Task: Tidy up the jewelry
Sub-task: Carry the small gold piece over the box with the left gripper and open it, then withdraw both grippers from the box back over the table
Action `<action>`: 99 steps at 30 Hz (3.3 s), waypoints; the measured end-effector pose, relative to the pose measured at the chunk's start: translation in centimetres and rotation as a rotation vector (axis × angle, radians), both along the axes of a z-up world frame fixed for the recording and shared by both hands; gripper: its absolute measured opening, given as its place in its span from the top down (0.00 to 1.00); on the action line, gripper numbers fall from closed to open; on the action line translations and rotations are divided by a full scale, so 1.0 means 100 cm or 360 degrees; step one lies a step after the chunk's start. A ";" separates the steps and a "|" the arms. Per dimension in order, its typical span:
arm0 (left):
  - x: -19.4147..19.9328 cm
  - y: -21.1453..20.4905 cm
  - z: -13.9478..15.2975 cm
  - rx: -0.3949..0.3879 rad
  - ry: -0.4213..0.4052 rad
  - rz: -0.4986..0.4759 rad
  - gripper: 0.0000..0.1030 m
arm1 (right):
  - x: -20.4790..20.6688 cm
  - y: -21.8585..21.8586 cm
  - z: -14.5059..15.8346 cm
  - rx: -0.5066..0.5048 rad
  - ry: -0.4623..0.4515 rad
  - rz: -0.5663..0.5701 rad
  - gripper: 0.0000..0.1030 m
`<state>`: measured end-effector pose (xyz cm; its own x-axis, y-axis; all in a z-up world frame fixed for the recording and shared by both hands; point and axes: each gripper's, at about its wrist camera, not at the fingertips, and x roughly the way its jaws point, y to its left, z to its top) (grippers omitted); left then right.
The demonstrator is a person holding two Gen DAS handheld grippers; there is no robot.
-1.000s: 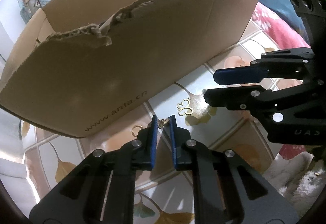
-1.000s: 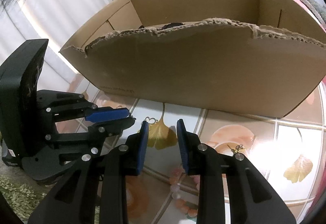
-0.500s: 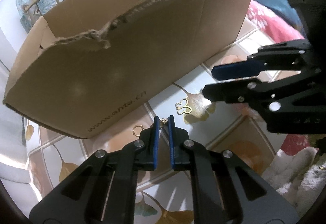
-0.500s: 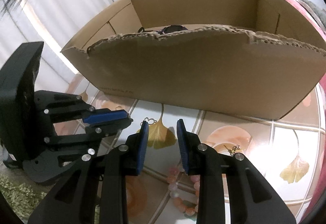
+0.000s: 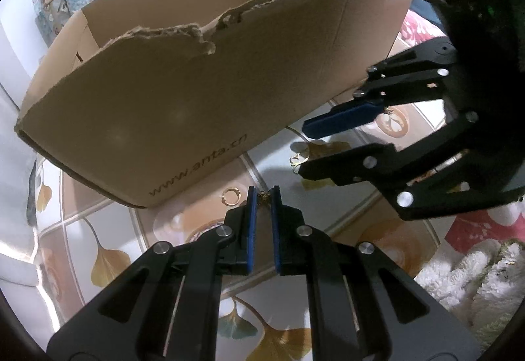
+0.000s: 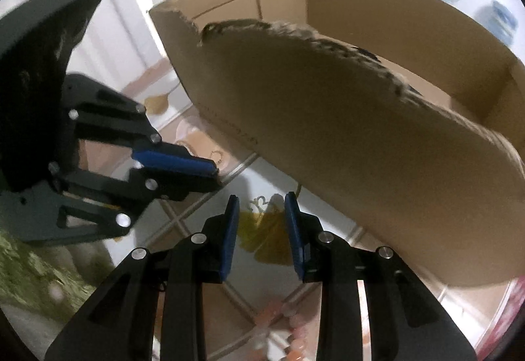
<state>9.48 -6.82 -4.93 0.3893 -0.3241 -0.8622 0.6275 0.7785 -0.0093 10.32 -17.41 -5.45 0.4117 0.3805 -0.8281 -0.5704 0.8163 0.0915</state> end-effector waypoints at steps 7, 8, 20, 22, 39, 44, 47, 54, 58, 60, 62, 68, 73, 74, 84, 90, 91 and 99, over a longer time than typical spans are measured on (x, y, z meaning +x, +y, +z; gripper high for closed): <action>0.002 0.001 0.000 -0.0001 0.0010 -0.0002 0.92 | 0.004 0.008 -0.005 -0.0074 -0.0015 0.0091 0.73; 0.002 0.000 0.000 -0.0002 0.0011 -0.0002 0.92 | 0.004 0.009 -0.005 -0.0083 -0.0019 0.0095 0.78; 0.005 0.000 0.001 -0.0010 0.0015 -0.0002 0.92 | -0.007 0.020 -0.006 -0.0137 -0.0028 0.0099 0.84; 0.005 0.000 0.000 -0.0009 0.0014 0.0000 0.92 | -0.007 0.017 -0.006 -0.0122 -0.0021 0.0087 0.84; -0.007 0.007 0.016 -0.0070 -0.0042 -0.0028 0.92 | -0.029 -0.001 0.026 -0.0081 -0.0095 0.0000 0.84; -0.017 0.014 0.036 -0.0144 -0.0079 -0.0029 0.92 | -0.050 -0.006 0.049 -0.0046 -0.0187 -0.0041 0.84; -0.025 0.020 0.058 -0.0218 -0.0130 -0.0049 0.92 | -0.062 -0.008 0.068 -0.0013 -0.0265 -0.0065 0.84; -0.025 0.023 0.125 -0.0437 -0.0291 -0.0142 0.92 | -0.070 -0.028 0.126 0.0081 -0.0546 -0.0125 0.84; -0.004 0.006 0.148 -0.0435 -0.0414 -0.0171 0.92 | -0.045 -0.050 0.146 0.0115 -0.0625 -0.0170 0.84; 0.024 -0.005 0.146 -0.0459 -0.0339 -0.0157 0.92 | -0.017 -0.064 0.145 0.0140 -0.0557 -0.0206 0.84; 0.051 -0.014 0.137 -0.0478 -0.0223 -0.0151 0.92 | 0.006 -0.075 0.139 0.0139 -0.0466 -0.0236 0.84; 0.127 -0.042 0.105 -0.0467 0.0154 -0.0066 0.92 | 0.085 -0.097 0.105 0.0115 -0.0059 -0.0313 0.84; 0.161 -0.056 0.082 -0.0440 0.0394 -0.0005 0.92 | 0.117 -0.095 0.086 0.0027 0.0098 -0.0353 0.84; 0.163 -0.056 0.081 -0.0448 0.0411 -0.0002 0.92 | 0.122 -0.095 0.083 0.0013 0.0112 -0.0361 0.84; 0.168 -0.049 0.083 -0.0514 0.0455 0.0048 0.90 | 0.126 -0.104 0.085 0.0091 0.0099 -0.0436 0.83; 0.162 -0.040 0.095 -0.0548 0.0408 0.0074 0.90 | 0.114 -0.118 0.102 0.0186 0.0043 -0.0506 0.83; 0.160 -0.038 0.098 -0.0552 0.0388 0.0079 0.90 | 0.112 -0.121 0.104 0.0192 0.0035 -0.0516 0.83; 0.124 0.000 0.136 -0.0607 0.0171 0.0140 0.77 | 0.065 -0.134 0.138 0.0334 -0.0106 -0.0605 0.79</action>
